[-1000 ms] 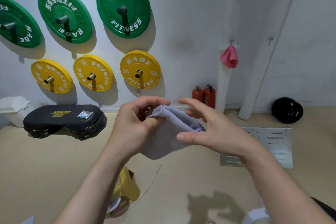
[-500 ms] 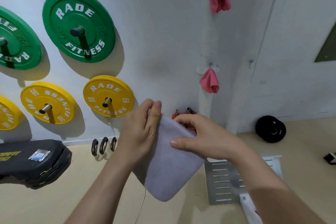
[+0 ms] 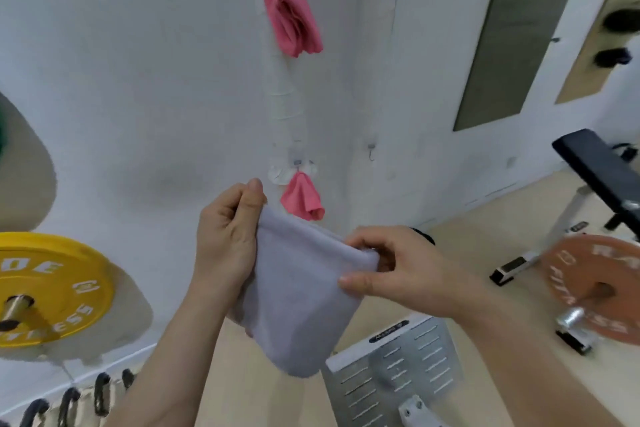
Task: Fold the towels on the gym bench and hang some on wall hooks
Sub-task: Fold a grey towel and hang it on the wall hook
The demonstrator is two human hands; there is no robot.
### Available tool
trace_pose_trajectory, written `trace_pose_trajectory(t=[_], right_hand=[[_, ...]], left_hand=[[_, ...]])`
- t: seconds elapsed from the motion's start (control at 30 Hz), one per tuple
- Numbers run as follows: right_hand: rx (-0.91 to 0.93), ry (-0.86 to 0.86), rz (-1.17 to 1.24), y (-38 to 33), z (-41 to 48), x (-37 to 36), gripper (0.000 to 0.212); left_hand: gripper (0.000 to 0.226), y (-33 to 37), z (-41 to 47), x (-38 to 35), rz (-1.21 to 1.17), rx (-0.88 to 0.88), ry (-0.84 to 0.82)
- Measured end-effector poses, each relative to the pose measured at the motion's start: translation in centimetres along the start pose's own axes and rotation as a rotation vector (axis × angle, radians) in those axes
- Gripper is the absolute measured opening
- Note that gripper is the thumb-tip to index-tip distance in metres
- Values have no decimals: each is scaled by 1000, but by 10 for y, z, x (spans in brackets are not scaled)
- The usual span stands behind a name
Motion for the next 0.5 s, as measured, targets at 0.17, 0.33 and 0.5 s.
trace_pose_trajectory(t=[0.17,0.33,0.5], right_hand=[[-39,-67,-55,46,26,49,20],[40,1,-191,76,76,120,8],[78,-6,5,127,140,164,11]], left_hand=[[47,-21,70,-72,56,-53,-117],[52,-113,114,-161,18,194,-200],[54,-179,120,-237,-97,522,-179]])
Point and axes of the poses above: each hand's wrist, its own z-axis towards the middle knuckle, its own x-axis out of the back of the hand, y = z × x, the point moved 8 cm from there along z, towards the middle knuckle
